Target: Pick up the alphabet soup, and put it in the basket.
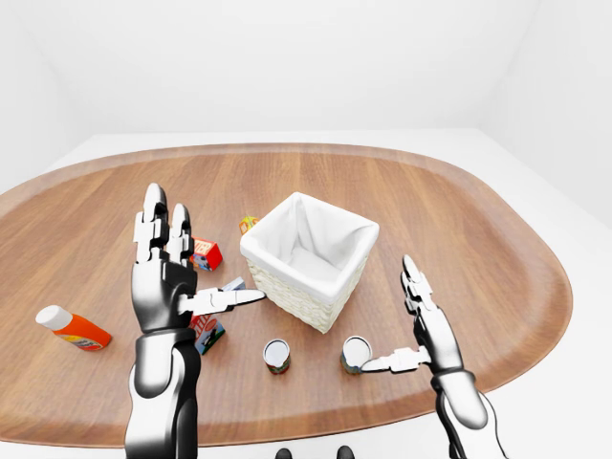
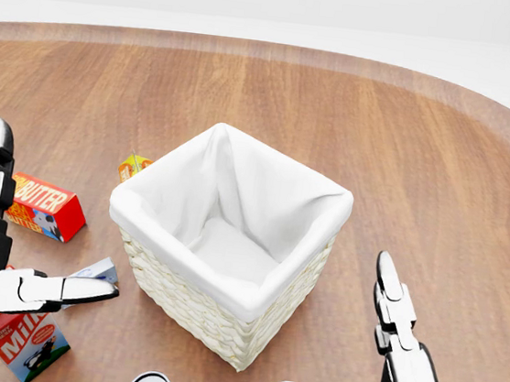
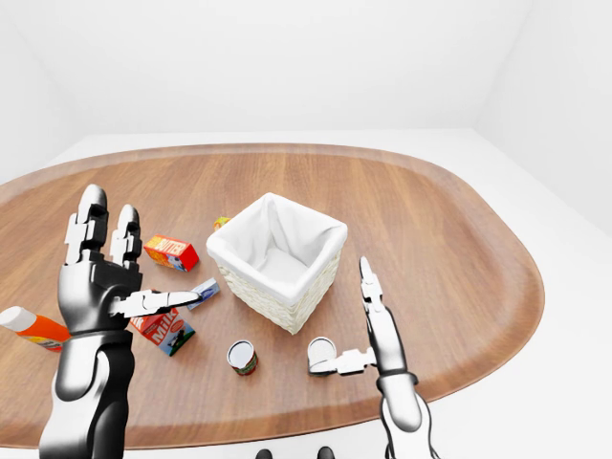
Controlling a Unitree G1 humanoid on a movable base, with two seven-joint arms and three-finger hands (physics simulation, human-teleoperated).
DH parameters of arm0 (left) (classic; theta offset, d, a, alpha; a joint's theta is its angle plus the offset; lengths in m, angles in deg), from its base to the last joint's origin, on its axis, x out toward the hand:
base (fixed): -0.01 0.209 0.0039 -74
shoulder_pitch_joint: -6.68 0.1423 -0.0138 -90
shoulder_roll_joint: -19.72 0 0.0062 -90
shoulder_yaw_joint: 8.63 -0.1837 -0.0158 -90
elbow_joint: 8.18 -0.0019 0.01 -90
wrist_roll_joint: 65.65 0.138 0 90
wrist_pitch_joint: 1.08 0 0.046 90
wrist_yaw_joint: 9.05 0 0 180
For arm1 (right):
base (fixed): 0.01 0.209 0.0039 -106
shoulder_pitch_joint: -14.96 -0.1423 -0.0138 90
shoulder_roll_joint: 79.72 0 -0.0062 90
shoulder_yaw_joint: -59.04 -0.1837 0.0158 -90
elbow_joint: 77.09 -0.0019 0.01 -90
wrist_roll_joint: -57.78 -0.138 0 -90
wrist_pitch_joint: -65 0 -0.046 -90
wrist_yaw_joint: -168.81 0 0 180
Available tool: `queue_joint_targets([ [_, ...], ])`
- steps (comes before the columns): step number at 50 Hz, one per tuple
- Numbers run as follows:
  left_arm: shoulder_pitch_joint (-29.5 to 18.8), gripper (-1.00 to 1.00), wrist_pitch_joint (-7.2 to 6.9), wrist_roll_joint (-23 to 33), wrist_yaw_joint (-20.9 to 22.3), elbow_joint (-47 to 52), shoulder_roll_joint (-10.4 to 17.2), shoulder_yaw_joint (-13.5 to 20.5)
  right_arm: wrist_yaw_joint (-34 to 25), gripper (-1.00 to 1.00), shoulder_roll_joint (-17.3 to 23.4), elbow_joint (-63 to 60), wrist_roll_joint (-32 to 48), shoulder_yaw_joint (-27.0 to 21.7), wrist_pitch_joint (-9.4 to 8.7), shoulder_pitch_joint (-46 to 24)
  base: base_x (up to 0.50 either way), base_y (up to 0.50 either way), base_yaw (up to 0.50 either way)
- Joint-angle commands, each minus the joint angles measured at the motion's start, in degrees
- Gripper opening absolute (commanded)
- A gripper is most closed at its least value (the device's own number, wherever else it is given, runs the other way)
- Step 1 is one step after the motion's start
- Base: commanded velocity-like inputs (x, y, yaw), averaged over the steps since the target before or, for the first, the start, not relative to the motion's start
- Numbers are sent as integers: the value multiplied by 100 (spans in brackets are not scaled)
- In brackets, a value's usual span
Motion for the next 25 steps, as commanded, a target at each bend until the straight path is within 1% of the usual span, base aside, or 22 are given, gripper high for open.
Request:
queue_joint_targets([
  [1, -3, 100, 0, -3, -8, 38, 1, -2, -75, 100, 64, 248, 282, 145, 0, 69, 0, 0, 0],
  [8, 31, 100, 0, 13, 4, 61, -11, -43, -102, 100, 104, 384, 445, 214, 0, 100, 0, 0, 0],
  [25, 4, 100, 0, 13, 14, -17, -4, -17, -106, 100, 150, 790, 721, 277, 0, 85, 0, 0, 0],
])
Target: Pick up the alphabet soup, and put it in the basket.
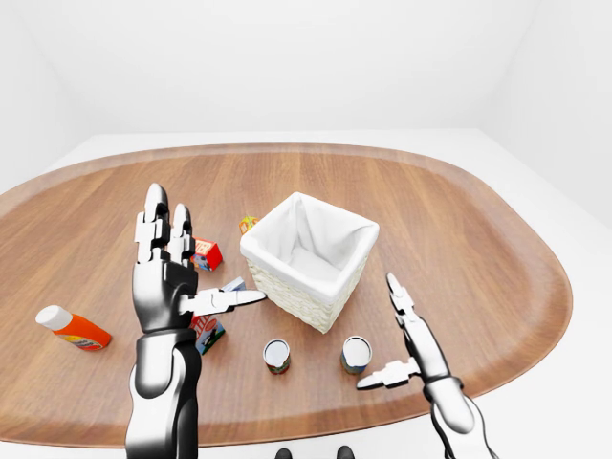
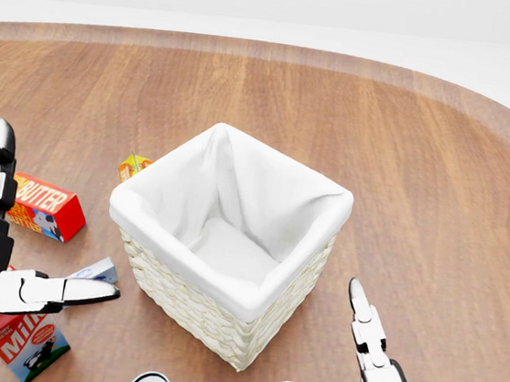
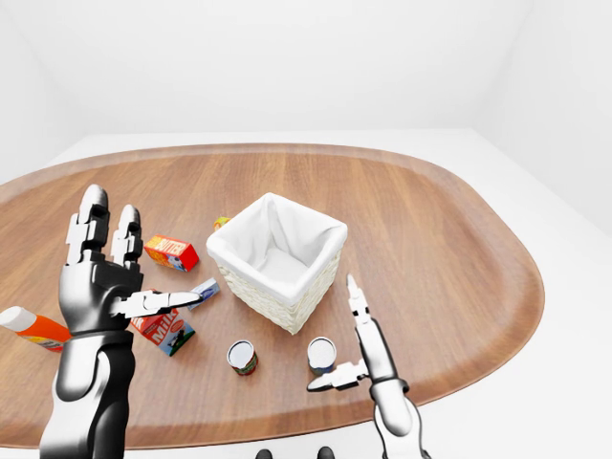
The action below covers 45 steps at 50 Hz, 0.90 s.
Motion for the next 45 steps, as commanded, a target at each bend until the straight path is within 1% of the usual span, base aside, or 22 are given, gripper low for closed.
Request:
queue_joint_targets([
  [1, -3, 100, 0, 11, 2, -33, 1, -1, -20, 100, 46, 288, 208, 75, 0, 0, 0, 0, 0],
  [20, -6, 100, 0, 34, 15, -135, 3, -7, -15, 100, 82, 650, 386, 164, 0, -55, 0, 0, 0],
  [37, 12, 100, 0, 37, -7, -35, -7, -26, 156, 100, 103, 1229, 607, 244, 0, -220, 0, 0, 0],
  [40, 3, 100, 0, 32, -5, -43, -4, -19, 245, 100, 116, 1517, 683, 261, 0, -319, 0, 0, 0],
  [45, -11, 100, 0, 28, 0, -92, 0, -10, 257, 100, 113, 1560, 723, 287, 0, -323, 0, 0, 0],
])
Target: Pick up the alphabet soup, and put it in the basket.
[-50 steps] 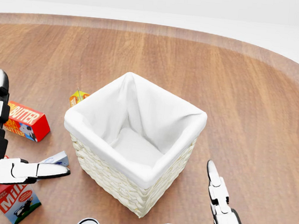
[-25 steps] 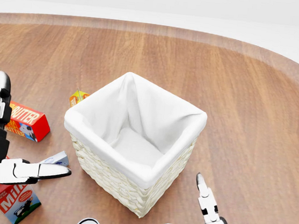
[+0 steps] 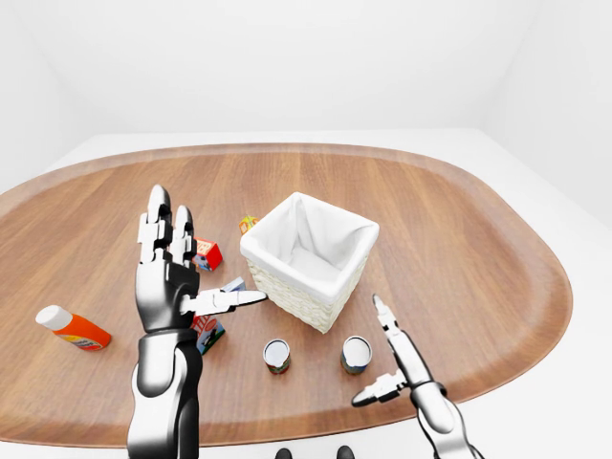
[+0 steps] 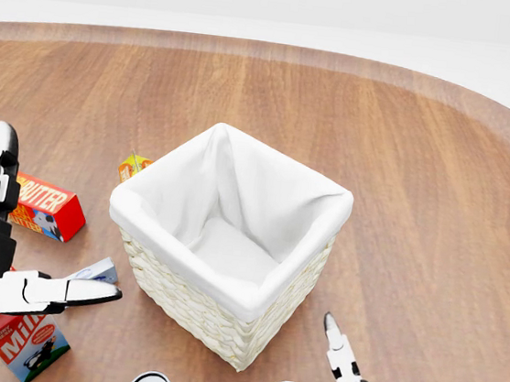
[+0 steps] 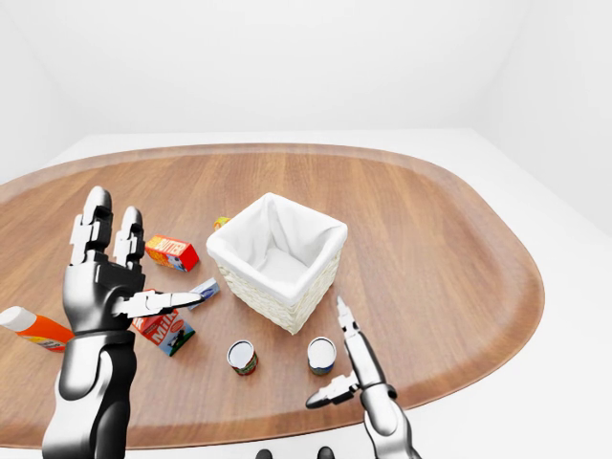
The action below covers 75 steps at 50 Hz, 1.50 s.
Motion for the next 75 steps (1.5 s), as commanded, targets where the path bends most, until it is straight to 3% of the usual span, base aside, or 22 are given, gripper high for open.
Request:
queue_joint_targets([
  [1, -2, 100, 0, -4, -7, 11, 1, -1, 89, 100, 12, 327, 128, 54, 0, -102, 0, 0, 0],
  [75, 11, 100, 0, 76, 19, -212, -10, -55, 518, 100, -11, 1671, 625, 242, 0, -722, 0, 0, 0],
])
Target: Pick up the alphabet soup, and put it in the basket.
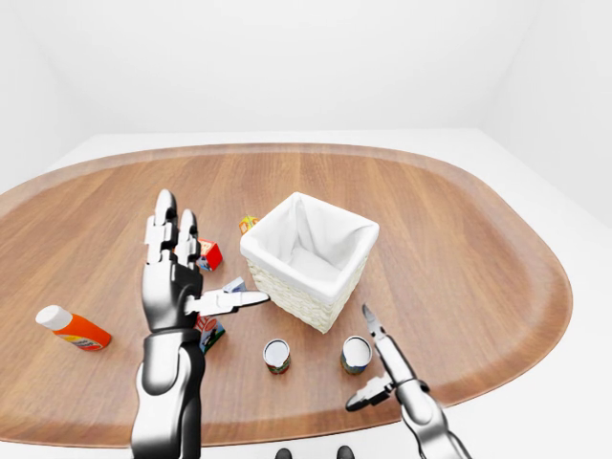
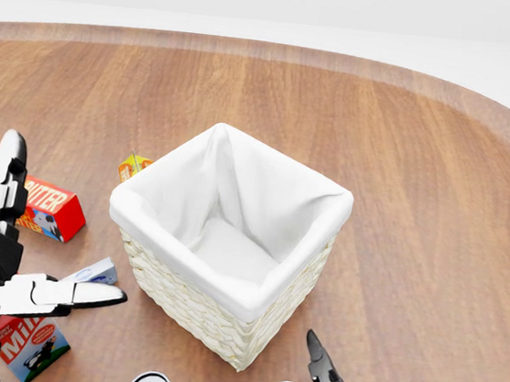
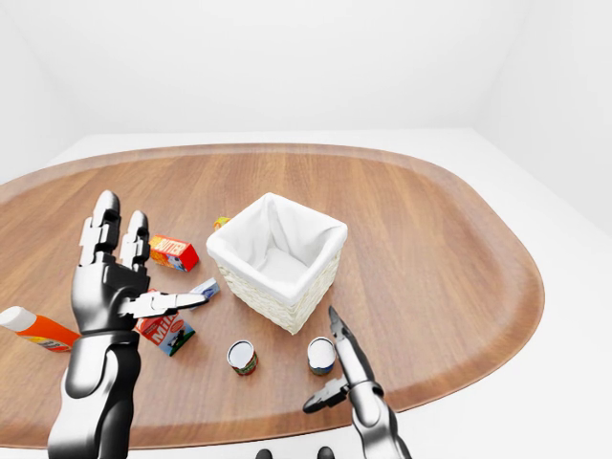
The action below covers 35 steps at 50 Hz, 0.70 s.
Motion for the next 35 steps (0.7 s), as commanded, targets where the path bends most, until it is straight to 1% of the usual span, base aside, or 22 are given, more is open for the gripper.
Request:
queue_joint_targets([
  [1, -15, 100, 0, 10, 11, -81, 3, 4, 38, 100, -4, 194, 63, 4, 0, -87, 0, 0, 0],
  [35, -3, 100, 0, 39, 21, -123, 5, -16, 121, 100, -15, 678, 197, -18, 0, -371, 0, 0, 0],
])
